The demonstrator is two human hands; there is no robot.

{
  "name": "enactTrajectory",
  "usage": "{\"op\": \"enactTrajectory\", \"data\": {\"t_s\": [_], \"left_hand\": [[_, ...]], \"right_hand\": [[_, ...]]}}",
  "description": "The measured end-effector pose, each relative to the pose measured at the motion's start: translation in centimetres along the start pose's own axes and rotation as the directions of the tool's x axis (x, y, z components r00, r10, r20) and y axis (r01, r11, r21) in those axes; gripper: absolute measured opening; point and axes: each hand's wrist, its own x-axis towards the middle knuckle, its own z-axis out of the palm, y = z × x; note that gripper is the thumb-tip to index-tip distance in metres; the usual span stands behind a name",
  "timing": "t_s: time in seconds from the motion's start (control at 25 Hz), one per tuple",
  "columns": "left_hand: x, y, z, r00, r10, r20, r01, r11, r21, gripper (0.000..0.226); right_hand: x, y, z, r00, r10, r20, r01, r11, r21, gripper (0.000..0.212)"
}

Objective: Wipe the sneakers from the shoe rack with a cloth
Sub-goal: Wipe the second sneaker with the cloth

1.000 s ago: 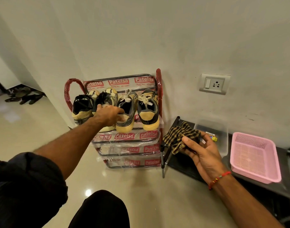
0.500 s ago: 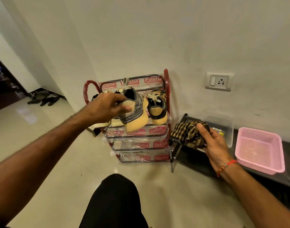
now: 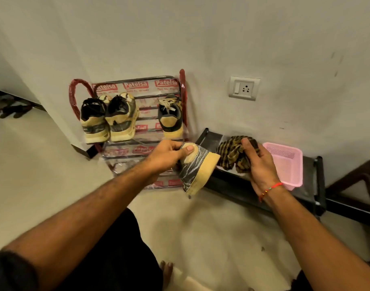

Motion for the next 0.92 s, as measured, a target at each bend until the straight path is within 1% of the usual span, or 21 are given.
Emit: {"op": "enactTrajectory", "data": {"t_s": [0.04, 0.16, 0.24, 0.28, 0.32, 0.36, 0.4, 0.44, 0.48, 0.52, 0.56, 0.6, 0.64, 0.68, 0.72, 0.76, 0.8, 0.84, 0.88, 0.92], "left_hand": [[1.0, -1.2, 1.3, 1.000, -0.027, 0.000, 0.027, 0.999, -0.028, 0.026], [3.5, -4.5, 4.4, 0.996, -0.086, 0.003, 0.086, 0.994, -0.071, 0.037], [4.6, -5.8, 5.8, 0.994, -0.103, 0.031, 0.106, 0.987, -0.124, 0.049], [5.0, -6.3, 6.3, 0.993, -0.103, 0.050, 0.109, 0.985, -0.133, 0.055], [5.3, -6.4, 6.7, 0.992, -0.101, 0.072, 0.109, 0.986, -0.125, 0.059], [5.5, -6.5, 7.1, 0.991, -0.098, 0.087, 0.108, 0.987, -0.118, 0.059], [5.6, -6.4, 7.4, 0.991, -0.098, 0.093, 0.108, 0.988, -0.114, 0.057], [5.9, -6.5, 7.6, 0.991, -0.100, 0.084, 0.110, 0.986, -0.123, 0.053], [6.2, -6.6, 7.7, 0.991, -0.117, 0.069, 0.126, 0.980, -0.152, 0.049], [6.6, -6.7, 7.6, 0.989, -0.143, 0.048, 0.150, 0.969, -0.198, 0.043], [6.8, -6.7, 7.5, 0.985, -0.173, 0.024, 0.173, 0.954, -0.246, 0.038], [7.0, -6.9, 7.3, 0.980, -0.201, -0.001, 0.193, 0.938, -0.288, 0.036], [7.2, -6.9, 7.1, 0.975, -0.224, -0.013, 0.209, 0.927, -0.312, 0.036], [7.3, -6.9, 7.0, 0.972, -0.234, -0.016, 0.217, 0.923, -0.318, 0.037], [7.3, -6.7, 7.0, 0.973, -0.231, -0.010, 0.216, 0.924, -0.315, 0.039], [7.3, -6.4, 7.2, 0.975, -0.222, -0.001, 0.211, 0.926, -0.313, 0.040], [7.2, -6.1, 7.3, 0.977, -0.213, 0.017, 0.207, 0.925, -0.319, 0.040], [7.0, -5.7, 7.7, 0.980, -0.198, 0.037, 0.199, 0.926, -0.320, 0.039], [6.7, -5.3, 8.2, 0.984, -0.173, 0.052, 0.181, 0.940, -0.290, 0.039], [6.4, -5.2, 8.6, 0.988, -0.145, 0.058, 0.155, 0.959, -0.237, 0.040]], "right_hand": [[0.1, 0.1, -0.5, 1.000, -0.007, -0.029, 0.007, 1.000, 0.003, 0.062], [0.8, 1.0, -2.1, 0.996, -0.035, -0.087, 0.036, 0.999, 0.013, 0.040], [0.9, 1.5, -2.4, 0.993, -0.077, -0.085, 0.074, 0.997, -0.038, 0.029], [0.7, 1.8, -2.3, 0.991, -0.118, -0.062, 0.111, 0.988, -0.110, 0.029], [0.6, 2.1, -2.0, 0.984, -0.177, -0.020, 0.168, 0.960, -0.223, 0.032], [0.5, 2.4, -1.6, 0.968, -0.247, 0.042, 0.245, 0.899, -0.363, 0.036], [0.1, 2.6, -1.2, 0.939, -0.316, 0.135, 0.340, 0.795, -0.503, 0.041], [-0.5, 2.8, -0.6, 0.896, -0.355, 0.266, 0.442, 0.660, -0.607, 0.045], [-1.2, 3.2, 0.0, 0.840, -0.345, 0.420, 0.543, 0.506, -0.670, 0.049], [-2.1, 3.8, 0.8, 0.783, -0.295, 0.548, 0.622, 0.329, -0.711, 0.051], [-3.0, 4.6, 1.6, 0.742, -0.245, 0.624, 0.665, 0.147, -0.733, 0.051], [-4.0, 5.5, 2.3, 0.721, -0.217, 0.658, 0.674, 0.002, -0.739, 0.050], [-4.7, 6.2, 2.7, 0.712, -0.210, 0.670, 0.668, -0.090, -0.738, 0.047], [-4.9, 6.5, 2.7, 0.706, -0.216, 0.675, 0.663, -0.135, -0.736, 0.045], [-4.5, 6.4, 2.4, 0.702, -0.232, 0.673, 0.659, -0.147, -0.738, 0.043], [-3.7, 5.9, 1.8, 0.705, -0.260, 0.659, 0.649, -0.136, -0.748, 0.042], [-2.7, 5.5, 1.2, 0.720, -0.298, 0.627, 0.631, -0.096, -0.770, 0.043], [-1.6, 4.8, 0.4, 0.746, -0.346, 0.569, 0.598, -0.029, -0.801, 0.043], [-0.6, 4.2, -0.2, 0.786, -0.384, 0.484, 0.547, 0.070, -0.834, 0.043], [0.2, 3.7, -0.7, 0.832, -0.392, 0.393, 0.488, 0.178, -0.854, 0.042]]}}
